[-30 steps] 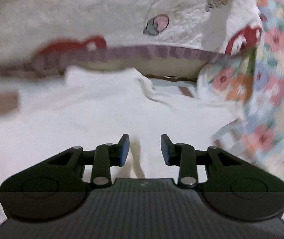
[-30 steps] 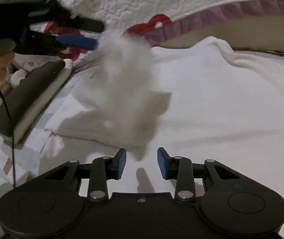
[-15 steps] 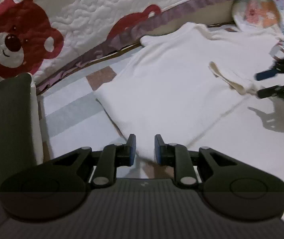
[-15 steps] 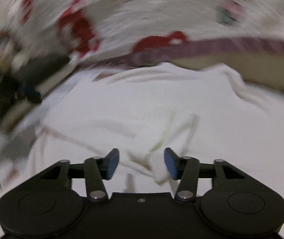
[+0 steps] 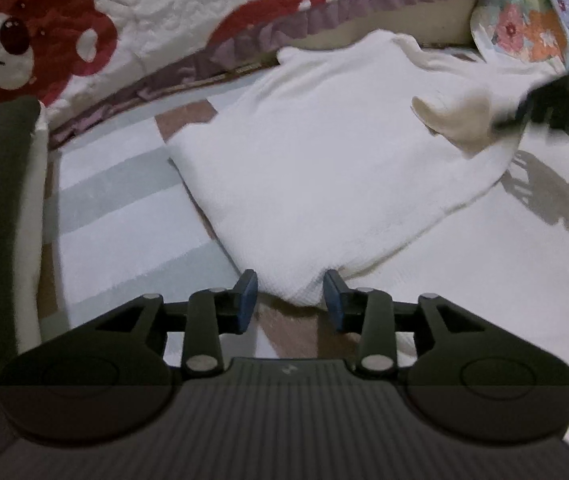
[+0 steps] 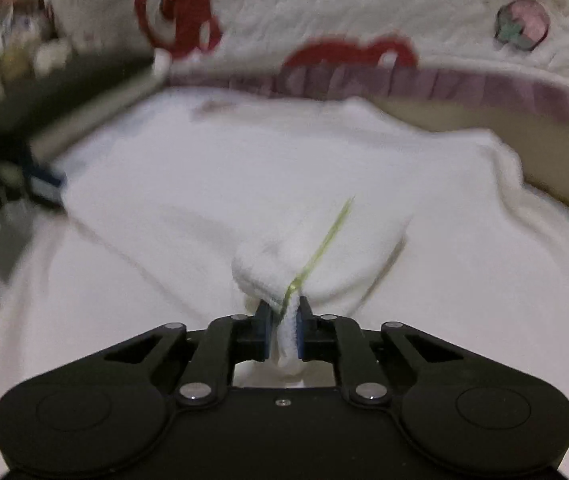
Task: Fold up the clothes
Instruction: 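Grasp the cuff edge with the right gripper and lift it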
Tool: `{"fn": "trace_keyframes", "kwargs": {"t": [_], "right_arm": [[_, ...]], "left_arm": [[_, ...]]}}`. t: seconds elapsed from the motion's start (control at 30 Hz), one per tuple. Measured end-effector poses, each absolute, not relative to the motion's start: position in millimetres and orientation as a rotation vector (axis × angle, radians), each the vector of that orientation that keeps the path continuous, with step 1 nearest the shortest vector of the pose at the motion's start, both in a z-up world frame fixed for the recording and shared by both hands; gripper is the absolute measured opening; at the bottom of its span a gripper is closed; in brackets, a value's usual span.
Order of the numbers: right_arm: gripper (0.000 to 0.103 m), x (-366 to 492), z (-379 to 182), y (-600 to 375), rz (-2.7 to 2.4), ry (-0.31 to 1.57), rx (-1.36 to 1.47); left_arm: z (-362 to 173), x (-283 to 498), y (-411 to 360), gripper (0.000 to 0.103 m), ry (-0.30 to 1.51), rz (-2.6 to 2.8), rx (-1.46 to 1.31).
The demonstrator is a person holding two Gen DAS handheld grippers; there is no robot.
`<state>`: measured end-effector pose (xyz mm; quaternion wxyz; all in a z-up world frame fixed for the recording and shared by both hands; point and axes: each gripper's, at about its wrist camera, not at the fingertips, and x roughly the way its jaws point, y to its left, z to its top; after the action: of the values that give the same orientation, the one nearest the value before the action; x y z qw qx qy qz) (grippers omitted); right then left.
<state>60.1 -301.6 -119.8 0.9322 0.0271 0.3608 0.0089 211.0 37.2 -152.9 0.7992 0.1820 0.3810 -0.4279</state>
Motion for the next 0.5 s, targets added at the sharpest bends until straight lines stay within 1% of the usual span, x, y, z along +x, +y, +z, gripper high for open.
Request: {"fn": "trace_keyframes", "kwargs": {"t": [0.1,0.17,0.27,0.33,0.47,0.5], "right_arm": [[0.008,32,-71,-332,-0.100,0.543,0.194],[0.009,8,-57,-347,-0.213,0.439,0.268],[0.009,-5,-80,-364,-0.396,0.493,0.192],[0.009,-6,-108,-391,-0.461,0.566,0.286],[0.016,-9,-147,-425,-0.513,0.612,0.440],[0.016,-10,-150,-427,-0.517,0.602,0.471]], "left_arm": [[-150,208,37,0.043,0.819,-0.875,0.404],[-150,203,31,0.043,0.825,-0.866,0.473],[-151,202,31,0.043,0.864,-0.883,0.427],[-151,204,31,0.043,0.890,-0.883,0.368],[-150,199,22,0.043,0.886,-0.924,0.342],[-149,196,20,0.044,0.878,-0.939,0.345]]}}
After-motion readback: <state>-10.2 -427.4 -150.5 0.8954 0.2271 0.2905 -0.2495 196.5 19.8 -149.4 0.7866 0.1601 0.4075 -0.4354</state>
